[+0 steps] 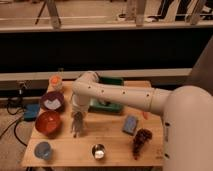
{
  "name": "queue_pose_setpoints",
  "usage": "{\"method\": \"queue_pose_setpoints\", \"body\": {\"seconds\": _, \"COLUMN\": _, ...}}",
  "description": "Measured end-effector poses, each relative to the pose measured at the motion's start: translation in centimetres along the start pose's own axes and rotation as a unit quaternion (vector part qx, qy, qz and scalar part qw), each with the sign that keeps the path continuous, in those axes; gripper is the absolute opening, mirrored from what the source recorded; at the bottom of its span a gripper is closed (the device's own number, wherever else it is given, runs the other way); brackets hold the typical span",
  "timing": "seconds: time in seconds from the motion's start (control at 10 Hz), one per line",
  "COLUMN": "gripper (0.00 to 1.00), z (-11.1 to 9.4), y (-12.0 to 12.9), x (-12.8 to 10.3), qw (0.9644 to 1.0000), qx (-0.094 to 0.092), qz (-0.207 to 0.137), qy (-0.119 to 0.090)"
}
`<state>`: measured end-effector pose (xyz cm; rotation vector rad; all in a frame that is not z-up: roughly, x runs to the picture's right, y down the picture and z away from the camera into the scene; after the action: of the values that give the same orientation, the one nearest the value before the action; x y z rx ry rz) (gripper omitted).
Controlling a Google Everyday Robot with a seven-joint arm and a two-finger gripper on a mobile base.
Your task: Place eraser in table surface
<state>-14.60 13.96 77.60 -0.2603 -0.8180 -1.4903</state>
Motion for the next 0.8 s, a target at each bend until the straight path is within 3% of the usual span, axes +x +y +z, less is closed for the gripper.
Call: {"method": "queue_pose_setpoints", "body": {"seconds": 0.8, "gripper": 0.08, "z": -1.4, "y": 5.7, "x": -1.2, "qw": 0.9991, "qx": -0.015, "qz": 0.039, "qy": -0.012}}
